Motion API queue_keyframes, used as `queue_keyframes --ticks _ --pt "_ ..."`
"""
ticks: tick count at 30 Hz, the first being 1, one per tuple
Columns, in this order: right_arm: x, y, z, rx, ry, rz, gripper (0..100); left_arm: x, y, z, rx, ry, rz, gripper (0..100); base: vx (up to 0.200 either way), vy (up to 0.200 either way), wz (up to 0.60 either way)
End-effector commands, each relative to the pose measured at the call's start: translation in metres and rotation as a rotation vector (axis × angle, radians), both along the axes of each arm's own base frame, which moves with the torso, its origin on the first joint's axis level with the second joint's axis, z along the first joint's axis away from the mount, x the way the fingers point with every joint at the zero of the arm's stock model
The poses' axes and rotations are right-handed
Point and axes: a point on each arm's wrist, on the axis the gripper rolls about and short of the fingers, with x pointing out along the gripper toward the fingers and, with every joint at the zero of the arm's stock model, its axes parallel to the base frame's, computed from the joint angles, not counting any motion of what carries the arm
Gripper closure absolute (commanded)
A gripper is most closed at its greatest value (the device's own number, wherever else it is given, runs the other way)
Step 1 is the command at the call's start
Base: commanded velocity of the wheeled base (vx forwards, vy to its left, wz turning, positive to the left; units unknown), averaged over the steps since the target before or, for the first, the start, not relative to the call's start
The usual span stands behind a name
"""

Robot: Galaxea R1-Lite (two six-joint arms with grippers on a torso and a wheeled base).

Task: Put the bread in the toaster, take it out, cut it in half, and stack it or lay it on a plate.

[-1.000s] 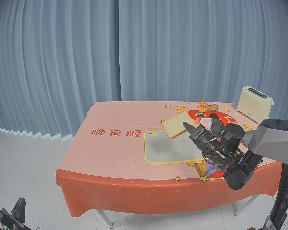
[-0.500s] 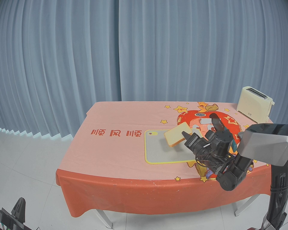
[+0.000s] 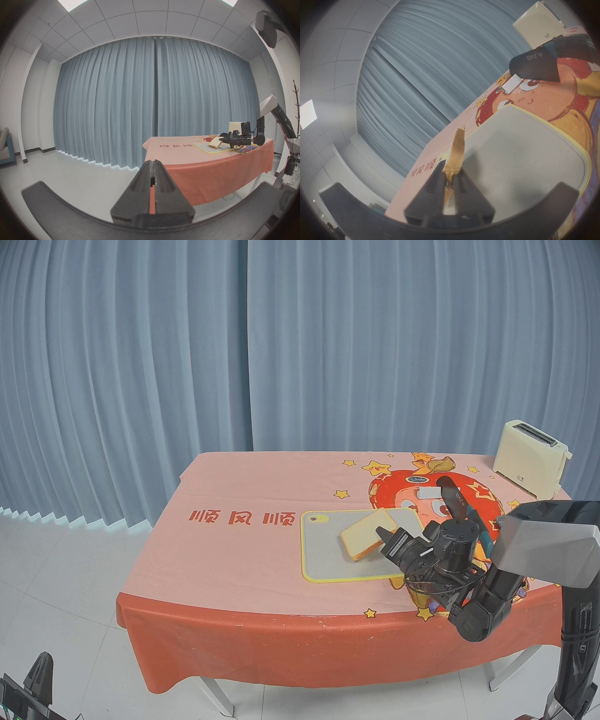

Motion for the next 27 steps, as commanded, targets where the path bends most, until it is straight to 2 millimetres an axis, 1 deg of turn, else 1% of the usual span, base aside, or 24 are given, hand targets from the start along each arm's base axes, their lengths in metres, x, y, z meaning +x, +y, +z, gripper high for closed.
queue_keyframes --ticks 1,5,6,8,11,14,17,20,22,27 --pt "-0.001 0.006 0.005 0.003 0.004 0.013 0 0.000 0.000 -0.005 0.000 0.002 0.000 100 0.000 0.000 0.00" --pt "0.000 0.007 0.013 0.017 -0.013 0.013 0 0.000 0.000 -0.005 0.000 0.001 0.000 100 0.000 0.000 0.00" --pt "-0.002 0.007 0.021 0.023 -0.026 0.012 0 0.000 0.000 -0.005 0.000 0.001 0.000 100 0.000 0.000 0.00" --pt "-0.003 0.007 0.028 0.030 -0.041 0.012 0 0.000 0.000 -0.005 0.000 0.001 0.000 100 0.000 0.000 0.00" --pt "-0.005 0.003 0.040 0.020 -0.020 0.006 0 0.000 0.000 -0.005 0.000 0.001 0.000 100 0.000 0.000 0.00" --pt "-0.006 0.001 0.040 -0.003 0.027 -0.003 0 0.000 0.000 -0.005 0.000 0.001 0.000 100 0.000 0.000 0.00" --pt "-0.009 0.004 0.042 -0.014 0.041 -0.007 0 0.000 0.000 -0.005 0.000 0.001 0.000 100 0.000 0.000 0.00" --pt "-0.013 0.012 0.040 -0.027 0.065 0.017 0 0.000 0.000 -0.005 0.000 0.001 0.000 100 0.000 0.000 0.00" --pt "-0.013 0.015 0.039 -0.031 0.070 0.022 0 0.000 0.000 -0.005 0.000 0.002 0.000 100 0.000 0.000 0.00" --pt "-0.001 0.018 0.039 -0.021 0.105 0.007 0 0.000 0.000 -0.005 0.000 0.001 0.000 100 0.000 0.000 0.00"
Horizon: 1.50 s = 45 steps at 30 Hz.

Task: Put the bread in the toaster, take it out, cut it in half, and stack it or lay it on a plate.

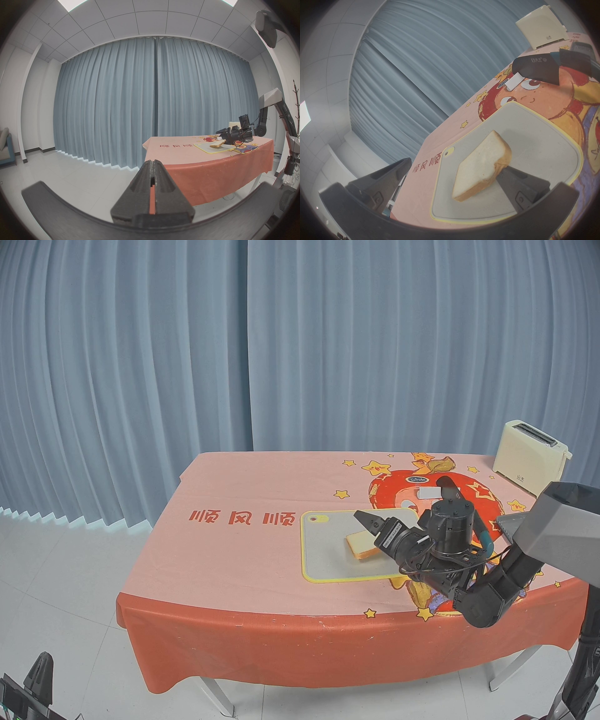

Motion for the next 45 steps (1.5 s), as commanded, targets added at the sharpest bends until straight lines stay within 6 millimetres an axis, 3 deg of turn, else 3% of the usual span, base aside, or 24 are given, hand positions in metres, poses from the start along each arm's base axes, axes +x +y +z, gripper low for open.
queue_keyframes --ticks 1,7,19,31,45 --pt "0.010 0.004 0.003 0.030 0.016 -0.015 0 0.000 0.000 -0.005 -0.001 0.001 0.000 100 0.000 0.000 0.00" --pt "0.006 0.002 -0.002 -0.014 0.114 -0.023 0 0.000 0.000 -0.005 -0.001 0.001 0.000 100 0.000 0.000 0.00" --pt "0.001 -0.011 0.024 -0.020 0.130 -0.059 0 0.000 0.000 -0.005 -0.001 0.001 0.000 100 0.000 0.000 0.00" --pt "0.014 -0.017 0.006 -0.044 0.161 -0.105 0 0.000 0.000 -0.005 -0.001 0.002 0.000 100 0.000 0.000 0.00" --pt "0.001 -0.024 0.003 -0.064 0.193 -0.107 0 0.000 0.000 -0.005 -0.001 0.002 0.000 100 0.000 0.000 0.00"
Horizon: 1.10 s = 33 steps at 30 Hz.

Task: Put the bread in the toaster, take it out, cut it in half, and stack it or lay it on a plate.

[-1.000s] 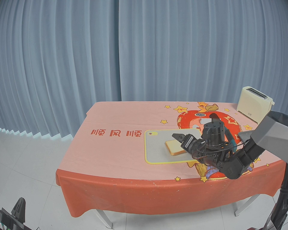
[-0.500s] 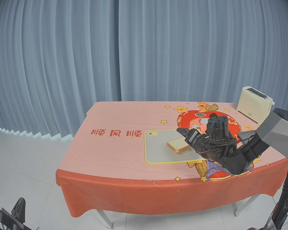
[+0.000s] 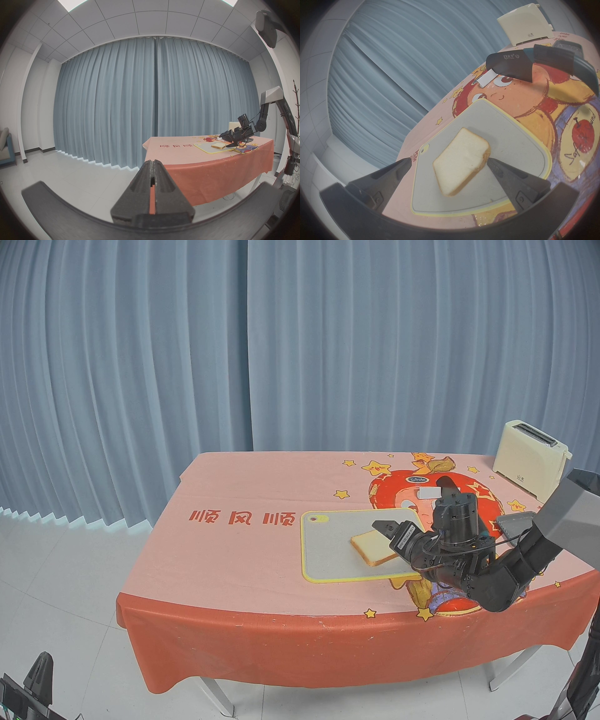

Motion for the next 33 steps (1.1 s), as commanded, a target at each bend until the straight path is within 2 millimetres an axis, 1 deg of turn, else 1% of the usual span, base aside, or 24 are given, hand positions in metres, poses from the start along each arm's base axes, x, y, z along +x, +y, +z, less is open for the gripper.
queue_keyframes --ticks 1,6,11,15,17,18,22,25,27,29,30,33 --pt "0.000 -0.001 0.001 0.001 -0.002 -0.004 0 0.000 0.000 -0.005 0.000 0.001 0.000 100 0.000 0.000 0.00" --pt "0.009 0.002 -0.001 0.006 -0.015 -0.005 0 0.000 0.000 -0.005 0.000 0.001 0.000 100 0.000 0.000 0.00" --pt "0.006 0.001 0.000 0.003 -0.011 -0.006 0 0.000 0.000 -0.005 0.000 0.001 0.000 100 0.000 0.000 0.00" --pt "-0.006 -0.005 0.022 0.031 -0.054 -0.005 0 0.000 0.000 -0.005 0.000 0.001 0.000 100 0.000 0.000 0.00" --pt "-0.008 -0.006 0.024 0.033 -0.057 -0.005 0 0.000 0.000 -0.005 0.000 0.001 0.000 100 0.000 0.000 0.00" --pt "-0.018 -0.010 0.040 0.064 -0.084 -0.001 0 0.000 0.000 -0.005 0.000 0.001 0.000 100 0.000 0.000 0.00" --pt "-0.032 -0.017 0.061 0.133 -0.117 -0.019 0 0.000 0.000 -0.005 0.000 0.001 0.000 100 0.000 0.000 0.00" --pt "-0.042 -0.023 0.073 0.154 -0.141 -0.014 0 0.000 0.000 -0.005 0.000 0.001 0.000 100 0.000 0.000 0.00" --pt "-0.050 -0.027 0.080 0.165 -0.155 -0.007 0 0.000 0.000 -0.005 0.000 0.002 0.000 100 0.000 0.000 0.00" --pt "-0.050 -0.027 0.080 0.165 -0.155 -0.007 0 0.000 0.000 -0.005 0.000 0.002 0.000 100 0.000 0.000 0.00" --pt "-0.060 -0.033 0.085 0.184 -0.173 0.009 0 0.000 0.000 -0.005 0.000 0.001 0.000 100 0.000 0.000 0.00" --pt "-0.064 -0.040 0.085 0.243 -0.228 0.011 0 0.000 0.000 -0.005 0.000 0.002 0.000 100 0.000 0.000 0.00"
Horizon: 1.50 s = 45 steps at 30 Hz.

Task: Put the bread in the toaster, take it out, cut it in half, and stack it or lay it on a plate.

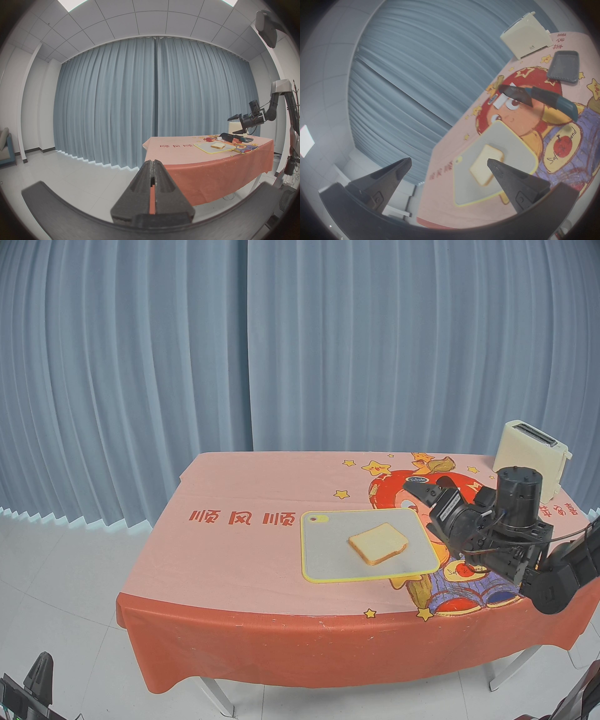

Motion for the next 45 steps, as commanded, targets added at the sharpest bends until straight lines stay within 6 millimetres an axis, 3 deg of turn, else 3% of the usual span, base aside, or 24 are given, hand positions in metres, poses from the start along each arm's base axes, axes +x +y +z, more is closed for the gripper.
queue_keyframes --ticks 1,5,11,28,39,45 --pt "-0.019 -0.019 0.012 0.117 -0.106 0.001 0 0.000 0.000 -0.005 0.000 0.001 0.000 100 0.000 0.000 0.00" --pt "-0.028 -0.036 0.005 0.229 -0.200 -0.015 0 0.000 0.000 -0.005 0.000 0.001 0.000 100 0.000 0.000 0.00" --pt "-0.026 -0.037 -0.007 0.247 -0.265 0.015 0 0.000 0.000 -0.005 0.001 0.001 0.000 100 0.000 0.000 0.00" --pt "-0.015 -0.043 0.020 0.480 -0.297 -0.011 0 0.000 0.000 -0.005 0.000 0.002 0.000 100 0.000 0.000 0.00" --pt "-0.023 -0.042 0.014 0.467 -0.265 0.002 0 0.000 0.000 -0.005 0.000 0.001 0.000 100 0.000 0.000 0.00" --pt "-0.043 -0.038 0.014 0.416 -0.254 0.099 0 0.000 0.000 -0.005 0.000 0.001 0.000 100 0.000 0.000 0.00"
